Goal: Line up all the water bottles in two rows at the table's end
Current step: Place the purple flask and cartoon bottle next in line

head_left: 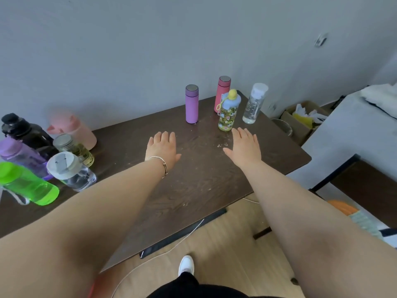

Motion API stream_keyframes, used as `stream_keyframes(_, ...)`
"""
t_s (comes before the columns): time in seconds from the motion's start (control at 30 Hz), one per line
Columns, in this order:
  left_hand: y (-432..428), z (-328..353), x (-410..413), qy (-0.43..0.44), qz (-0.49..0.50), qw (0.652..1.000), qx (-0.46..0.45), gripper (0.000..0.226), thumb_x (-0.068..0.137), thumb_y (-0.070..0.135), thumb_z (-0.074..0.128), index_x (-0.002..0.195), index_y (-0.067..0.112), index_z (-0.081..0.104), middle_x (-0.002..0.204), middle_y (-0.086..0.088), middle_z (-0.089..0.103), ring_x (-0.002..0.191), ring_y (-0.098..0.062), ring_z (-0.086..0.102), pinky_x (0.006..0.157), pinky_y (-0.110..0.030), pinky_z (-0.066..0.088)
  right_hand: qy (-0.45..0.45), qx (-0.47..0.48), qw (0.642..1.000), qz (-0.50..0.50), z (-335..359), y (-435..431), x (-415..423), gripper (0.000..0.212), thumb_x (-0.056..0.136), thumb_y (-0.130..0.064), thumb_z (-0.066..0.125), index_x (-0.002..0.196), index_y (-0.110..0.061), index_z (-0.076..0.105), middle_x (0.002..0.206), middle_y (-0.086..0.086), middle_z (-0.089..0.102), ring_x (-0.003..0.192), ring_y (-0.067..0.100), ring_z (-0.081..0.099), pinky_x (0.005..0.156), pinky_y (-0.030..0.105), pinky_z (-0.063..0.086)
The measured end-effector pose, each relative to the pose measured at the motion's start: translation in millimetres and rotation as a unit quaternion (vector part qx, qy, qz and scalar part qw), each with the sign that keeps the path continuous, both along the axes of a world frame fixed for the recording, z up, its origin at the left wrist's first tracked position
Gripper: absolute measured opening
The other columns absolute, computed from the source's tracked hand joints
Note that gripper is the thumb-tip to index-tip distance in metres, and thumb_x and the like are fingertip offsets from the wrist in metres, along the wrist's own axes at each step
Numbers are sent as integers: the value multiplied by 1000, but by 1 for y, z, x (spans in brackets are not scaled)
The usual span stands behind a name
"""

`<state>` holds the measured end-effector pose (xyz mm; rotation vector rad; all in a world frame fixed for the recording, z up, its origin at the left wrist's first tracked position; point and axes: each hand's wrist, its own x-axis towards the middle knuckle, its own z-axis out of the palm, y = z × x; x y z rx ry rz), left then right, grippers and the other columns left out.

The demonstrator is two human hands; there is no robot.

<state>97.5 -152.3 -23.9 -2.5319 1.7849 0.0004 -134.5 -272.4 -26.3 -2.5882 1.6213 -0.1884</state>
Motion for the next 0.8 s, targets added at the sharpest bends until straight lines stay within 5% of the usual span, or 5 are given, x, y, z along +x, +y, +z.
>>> stream_keyframes(0.43,-123,-22,46,2,-18,1000,10,77,89,50,57,145,8,25,144,-11,36,141,-34,25,113,-46,26,-43,12,997,-61,-6,-115,21,84,91,-52,62,154,-11,23,159,12,30,148,29,25,119,47,20)
stream_keyframes(0.8,-235,-33,59,93,79,993,-6,73,88,49,59,140,8,31,138,-13,42,128,-35,39,99,-44,39,-222,122,967,5,-28,-237,39,99,80,-34,81,156,-17,20,156,13,29,144,29,30,111,42,34)
